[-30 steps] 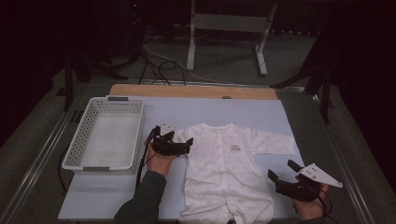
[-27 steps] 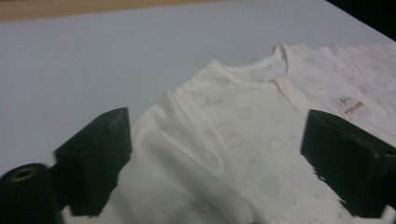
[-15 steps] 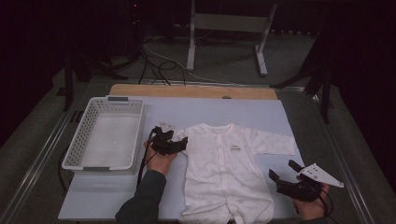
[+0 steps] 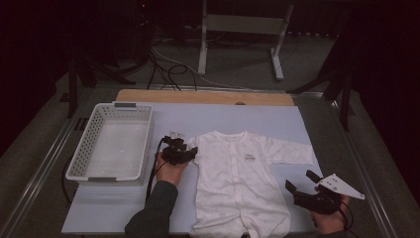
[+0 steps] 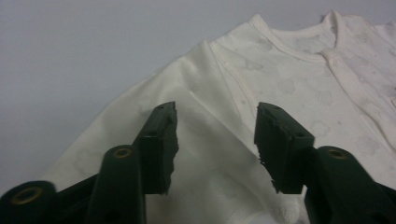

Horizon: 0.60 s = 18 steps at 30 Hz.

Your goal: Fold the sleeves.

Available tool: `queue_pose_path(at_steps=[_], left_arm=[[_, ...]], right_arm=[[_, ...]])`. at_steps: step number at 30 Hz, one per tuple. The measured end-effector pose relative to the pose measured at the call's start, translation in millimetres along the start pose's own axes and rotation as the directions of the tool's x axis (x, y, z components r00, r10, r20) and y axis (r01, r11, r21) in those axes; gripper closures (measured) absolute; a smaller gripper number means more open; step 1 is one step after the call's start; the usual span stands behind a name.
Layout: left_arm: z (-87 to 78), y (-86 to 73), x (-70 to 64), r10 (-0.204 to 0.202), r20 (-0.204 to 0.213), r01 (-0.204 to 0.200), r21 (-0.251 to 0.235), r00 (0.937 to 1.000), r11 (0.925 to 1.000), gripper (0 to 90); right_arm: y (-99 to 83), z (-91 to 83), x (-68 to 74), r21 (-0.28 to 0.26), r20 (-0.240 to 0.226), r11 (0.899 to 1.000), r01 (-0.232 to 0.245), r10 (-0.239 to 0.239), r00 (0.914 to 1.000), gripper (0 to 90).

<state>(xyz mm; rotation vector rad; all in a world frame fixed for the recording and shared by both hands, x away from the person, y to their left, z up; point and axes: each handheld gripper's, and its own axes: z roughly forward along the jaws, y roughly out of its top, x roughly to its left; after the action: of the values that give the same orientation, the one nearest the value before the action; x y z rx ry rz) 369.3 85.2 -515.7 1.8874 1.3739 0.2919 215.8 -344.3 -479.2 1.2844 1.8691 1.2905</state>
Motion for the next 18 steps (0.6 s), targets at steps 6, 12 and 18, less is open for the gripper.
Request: queue_pose_path(at_steps=[6,12,18], left_arm=[[5.8,-1.5,-3.2,0.003,0.014,-0.003,0.021,0.9999,0.9998,67.2],[4.4,-0.4,-6.2,0.010,0.019,-0.011,0.004,0.9998,0.9999,88.6],[-1.0,4.0,-14.3,0.051,0.036,-0.050,-0.042,0.9980,0.9979,88.5]], right_arm=[[0.0,-0.2,0.1,0.000,0.001,1.000,0.002,-0.002,1.0000,10.1],[0.0,-0.4,-0.2,0.000,0.001,1.000,0.001,-0.001,1.0000,10.1],[0.1,-0.5,0.2,0.003,-0.002,1.000,-0.002,0.002,1.0000,10.2]])
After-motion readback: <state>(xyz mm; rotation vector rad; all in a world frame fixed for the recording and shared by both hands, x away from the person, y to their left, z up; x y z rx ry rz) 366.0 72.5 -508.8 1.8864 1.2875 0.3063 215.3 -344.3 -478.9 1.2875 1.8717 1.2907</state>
